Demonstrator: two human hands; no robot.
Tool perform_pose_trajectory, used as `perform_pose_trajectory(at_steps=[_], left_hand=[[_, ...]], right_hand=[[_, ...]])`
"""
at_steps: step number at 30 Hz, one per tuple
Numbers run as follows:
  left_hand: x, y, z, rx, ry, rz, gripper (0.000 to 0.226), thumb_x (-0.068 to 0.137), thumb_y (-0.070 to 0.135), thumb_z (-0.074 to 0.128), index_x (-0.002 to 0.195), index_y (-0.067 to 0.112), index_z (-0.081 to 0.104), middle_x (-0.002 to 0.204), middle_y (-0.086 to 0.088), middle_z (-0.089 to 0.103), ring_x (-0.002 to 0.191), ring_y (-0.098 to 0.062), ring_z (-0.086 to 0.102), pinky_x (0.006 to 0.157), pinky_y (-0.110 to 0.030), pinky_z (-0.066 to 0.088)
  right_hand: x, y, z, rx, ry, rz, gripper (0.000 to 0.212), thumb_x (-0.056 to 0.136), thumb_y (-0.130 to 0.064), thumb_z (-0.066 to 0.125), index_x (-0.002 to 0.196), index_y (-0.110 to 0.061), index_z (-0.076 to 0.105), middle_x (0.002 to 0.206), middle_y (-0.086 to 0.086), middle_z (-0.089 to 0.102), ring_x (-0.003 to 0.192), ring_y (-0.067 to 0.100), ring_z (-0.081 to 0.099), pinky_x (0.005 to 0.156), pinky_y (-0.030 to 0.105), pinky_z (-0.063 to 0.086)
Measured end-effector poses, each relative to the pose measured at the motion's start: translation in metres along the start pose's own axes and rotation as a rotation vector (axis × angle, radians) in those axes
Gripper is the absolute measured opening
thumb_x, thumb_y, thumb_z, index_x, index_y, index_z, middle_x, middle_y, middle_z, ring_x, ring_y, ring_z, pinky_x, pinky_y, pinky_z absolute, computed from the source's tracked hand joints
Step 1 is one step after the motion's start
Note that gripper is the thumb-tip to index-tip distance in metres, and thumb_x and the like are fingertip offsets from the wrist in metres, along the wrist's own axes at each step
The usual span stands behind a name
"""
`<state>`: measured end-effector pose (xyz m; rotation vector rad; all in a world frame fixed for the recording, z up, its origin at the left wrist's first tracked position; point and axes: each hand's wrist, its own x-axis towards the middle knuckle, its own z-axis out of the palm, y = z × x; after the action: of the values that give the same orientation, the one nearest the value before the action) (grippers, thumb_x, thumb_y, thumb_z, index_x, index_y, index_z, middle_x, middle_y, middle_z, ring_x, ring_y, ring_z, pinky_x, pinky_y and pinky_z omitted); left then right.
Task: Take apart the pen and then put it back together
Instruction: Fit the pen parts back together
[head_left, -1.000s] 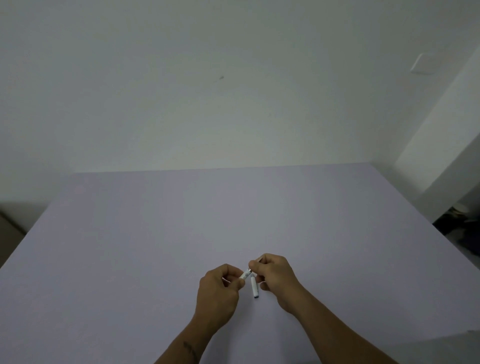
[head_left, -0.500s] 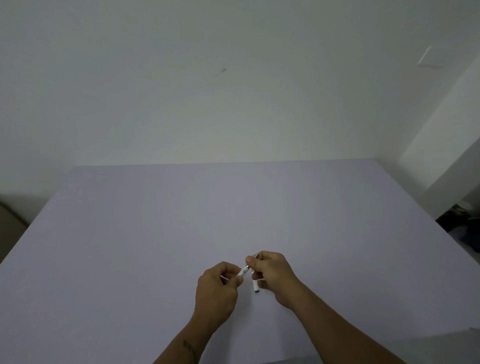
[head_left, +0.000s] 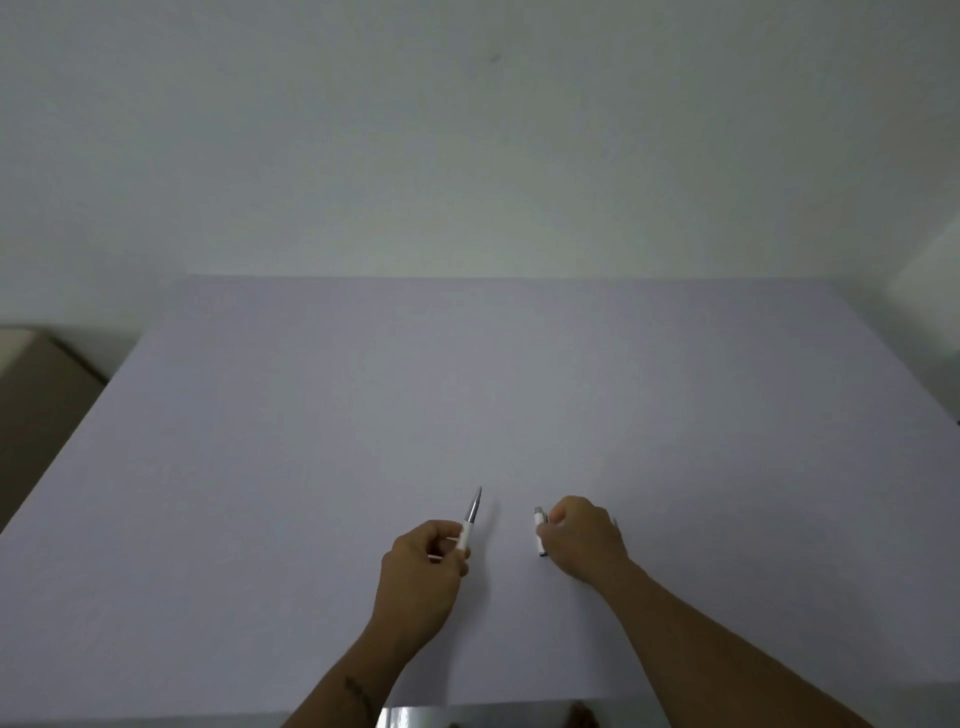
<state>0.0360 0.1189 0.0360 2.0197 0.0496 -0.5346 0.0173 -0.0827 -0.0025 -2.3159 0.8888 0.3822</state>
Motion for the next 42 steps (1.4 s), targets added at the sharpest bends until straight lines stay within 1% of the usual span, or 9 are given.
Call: perform_pose_trajectory(at_steps=[3,7,9,13,15,17,30,37,42], left_hand=[[0.003,-0.004,-0.003,0.025,0.002,-0.021,0.016,0.089,0.01,0.062,0.097,0.022,0.07,0.079,0.001,0.074,0.077,-0.013,0.071,0.06,-0.015,0.048],[0.005,-0.006,-0.006,0.041,-0.007,-0.031,0.014,0.086,0.009,0.065,0.092,0.021,0.071,0.079,0.001,0.073,0.076,-0.014,0.069,0.059,-0.018,0.048],[0.005,-0.005,-0.007,0.04,-0.009,-0.04,0.012,0.085,0.01,0.067,0.09,0.021,0.071,0.079,0.001,0.072,0.072,-0.014,0.067,0.058,-0.018,0.047],[0.007,0.0,-0.007,0.043,-0.007,-0.036,0.011,0.083,0.011,0.068,0.085,0.022,0.069,0.081,-0.002,0.073,0.075,-0.016,0.068,0.06,-0.019,0.048],[0.008,0.005,-0.007,0.029,-0.008,-0.028,0.012,0.083,0.009,0.067,0.085,0.021,0.069,0.081,-0.002,0.072,0.071,-0.014,0.065,0.059,-0.019,0.047],[0.009,0.01,-0.005,0.021,-0.012,-0.03,0.013,0.083,0.007,0.066,0.086,0.019,0.068,0.082,-0.002,0.071,0.067,-0.011,0.06,0.057,-0.017,0.043],[0.007,0.023,-0.001,0.001,-0.022,0.048,0.013,0.083,0.008,0.066,0.085,0.021,0.067,0.078,0.002,0.066,0.058,-0.008,0.055,0.053,-0.016,0.041],[0.003,0.024,0.0,-0.005,-0.026,0.077,0.013,0.084,0.008,0.067,0.087,0.02,0.068,0.081,0.0,0.067,0.058,-0.009,0.053,0.051,-0.016,0.042],[0.001,0.026,0.0,-0.048,0.021,0.073,0.013,0.081,0.006,0.071,0.085,0.018,0.071,0.074,-0.002,0.068,0.058,-0.01,0.056,0.052,-0.017,0.045]], right_hand=[[0.005,-0.01,0.009,-0.043,0.016,-0.007,0.032,0.088,-0.043,0.052,0.07,-0.018,0.044,0.076,0.001,0.057,0.071,0.023,0.057,0.059,0.028,0.039],[0.006,-0.022,0.009,-0.152,0.008,-0.001,0.02,0.089,-0.03,0.054,0.078,-0.015,0.048,0.092,0.005,0.062,0.087,0.026,0.064,0.066,0.027,0.041],[0.008,-0.023,0.008,-0.108,-0.034,0.028,0.023,0.086,-0.028,0.055,0.069,-0.014,0.048,0.078,0.001,0.06,0.072,0.022,0.061,0.061,0.025,0.042],[0.01,-0.039,-0.01,0.441,-0.099,0.077,0.032,0.086,-0.027,0.061,0.059,-0.011,0.056,0.058,0.006,0.064,0.049,0.017,0.056,0.051,0.025,0.042],[0.005,-0.053,-0.027,0.764,-0.122,0.069,0.025,0.088,-0.02,0.064,0.066,-0.009,0.058,0.061,0.008,0.062,0.05,0.017,0.054,0.048,0.025,0.04],[-0.001,-0.064,-0.041,0.898,-0.156,0.045,0.021,0.088,-0.018,0.067,0.071,-0.009,0.059,0.066,0.009,0.063,0.055,0.018,0.055,0.049,0.026,0.042],[-0.017,-0.071,-0.047,0.911,0.012,-0.05,0.015,0.088,-0.02,0.068,0.085,-0.006,0.066,0.069,0.007,0.068,0.06,0.016,0.06,0.058,0.028,0.052],[-0.025,-0.072,-0.045,0.896,-0.084,-0.064,0.014,0.088,-0.016,0.068,0.086,-0.002,0.066,0.071,0.009,0.068,0.061,0.017,0.06,0.06,0.029,0.053],[-0.037,-0.072,-0.042,0.896,-0.189,-0.075,0.014,0.09,-0.014,0.066,0.083,-0.002,0.064,0.075,0.013,0.065,0.062,0.019,0.057,0.057,0.028,0.052]])
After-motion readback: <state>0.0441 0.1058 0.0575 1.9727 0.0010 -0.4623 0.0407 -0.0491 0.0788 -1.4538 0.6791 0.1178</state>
